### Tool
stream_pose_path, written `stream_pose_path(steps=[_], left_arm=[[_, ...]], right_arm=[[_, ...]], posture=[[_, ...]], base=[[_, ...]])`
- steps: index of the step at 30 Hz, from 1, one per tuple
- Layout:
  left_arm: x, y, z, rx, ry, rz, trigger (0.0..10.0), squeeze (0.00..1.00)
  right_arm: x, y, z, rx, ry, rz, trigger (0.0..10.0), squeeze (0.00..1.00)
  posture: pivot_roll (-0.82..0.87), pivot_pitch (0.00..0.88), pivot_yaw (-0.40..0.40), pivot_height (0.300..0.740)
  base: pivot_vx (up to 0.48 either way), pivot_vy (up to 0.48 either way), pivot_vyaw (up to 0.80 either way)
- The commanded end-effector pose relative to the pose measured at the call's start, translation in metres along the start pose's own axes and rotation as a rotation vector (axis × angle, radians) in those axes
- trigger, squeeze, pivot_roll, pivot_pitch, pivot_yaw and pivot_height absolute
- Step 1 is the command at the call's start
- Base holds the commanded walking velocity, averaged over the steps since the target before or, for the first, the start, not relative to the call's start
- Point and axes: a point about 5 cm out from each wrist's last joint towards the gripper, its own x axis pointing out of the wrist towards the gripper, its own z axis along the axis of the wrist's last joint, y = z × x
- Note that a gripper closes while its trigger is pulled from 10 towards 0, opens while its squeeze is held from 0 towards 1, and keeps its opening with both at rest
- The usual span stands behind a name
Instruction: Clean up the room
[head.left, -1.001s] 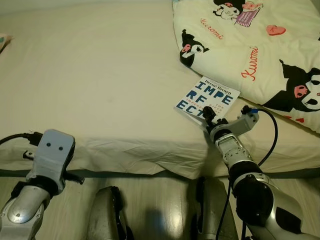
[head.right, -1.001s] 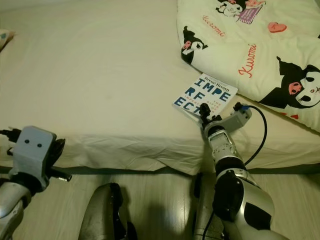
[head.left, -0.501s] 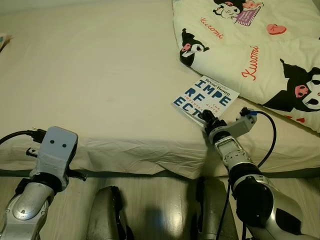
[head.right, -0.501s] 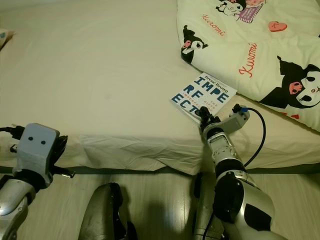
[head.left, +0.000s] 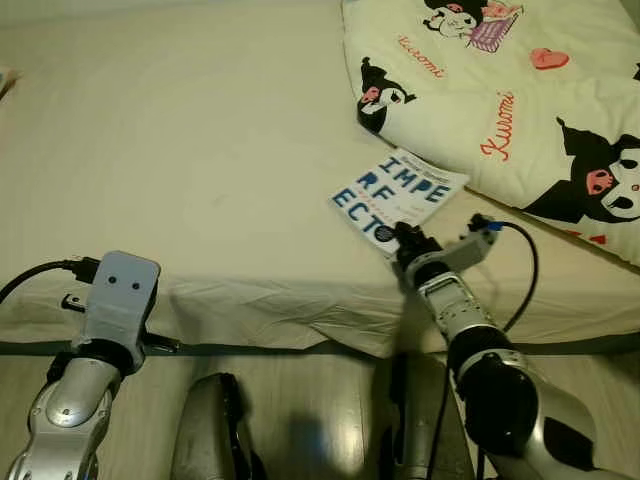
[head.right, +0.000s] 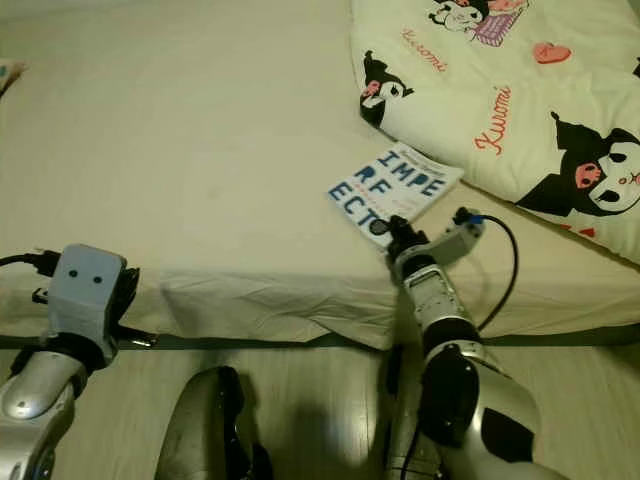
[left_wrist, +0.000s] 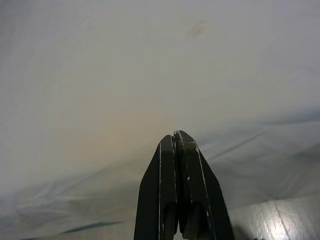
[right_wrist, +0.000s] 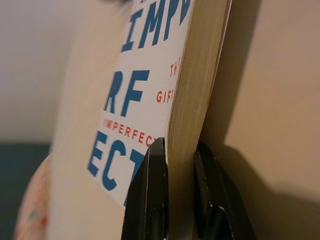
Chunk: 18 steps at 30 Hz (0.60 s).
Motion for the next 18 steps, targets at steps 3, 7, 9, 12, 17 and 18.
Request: stream_pose_path(steps=[3,7,9,12,17,18], left_arm=[[0.003,-0.002,-0.012,0.003,0.025,0.019,10.0,0.0],[0.01,-0.003,-0.015,0.001,0.029,0.026,10.0,0.0],[0.013,-0.003,-0.017,-0.004,0.033,0.03,10.0,0.0],[0.025,0.0,-0.024,-0.065,0.064,0.076,10.0,0.0],[0.036,0.002,-0.035,-0.254,0.129,0.09,10.0,0.0],[0.036,0.002,-0.035,-0.254,0.129,0.09,10.0,0.0]], right_arm=[[-0.001,0.011,-0.041,-0.018,0.193,0.12,0.0,0.0],[-0.002,0.022,-0.053,-0.104,0.297,0.243,0.0,0.0],[-0.003,0.025,-0.057,-0.154,0.343,0.3,0.0,0.0],[-0.014,0.029,-0.049,-0.308,0.389,0.424,0.0,0.0],[-0.044,0.04,-0.012,-0.523,0.387,0.548,0.0,0.0],[-0.044,0.04,-0.012,-0.523,0.387,0.548,0.0,0.0]], posture=[[0.07,0.326,0.048,0.515],[0.03,0.282,0.044,0.515],[0.02,0.279,0.044,0.515],[-0.01,0.228,0.054,0.515],[-0.05,0.187,0.065,0.515],[-0.05,0.187,0.065,0.515]], base=[[0.0,0.0,0.0],[0.0,0.0,0.0],[0.0,0.0,0.0],[0.0,0.0,0.0],[0.0,0.0,0.0],[0.0,0.0,0.0]])
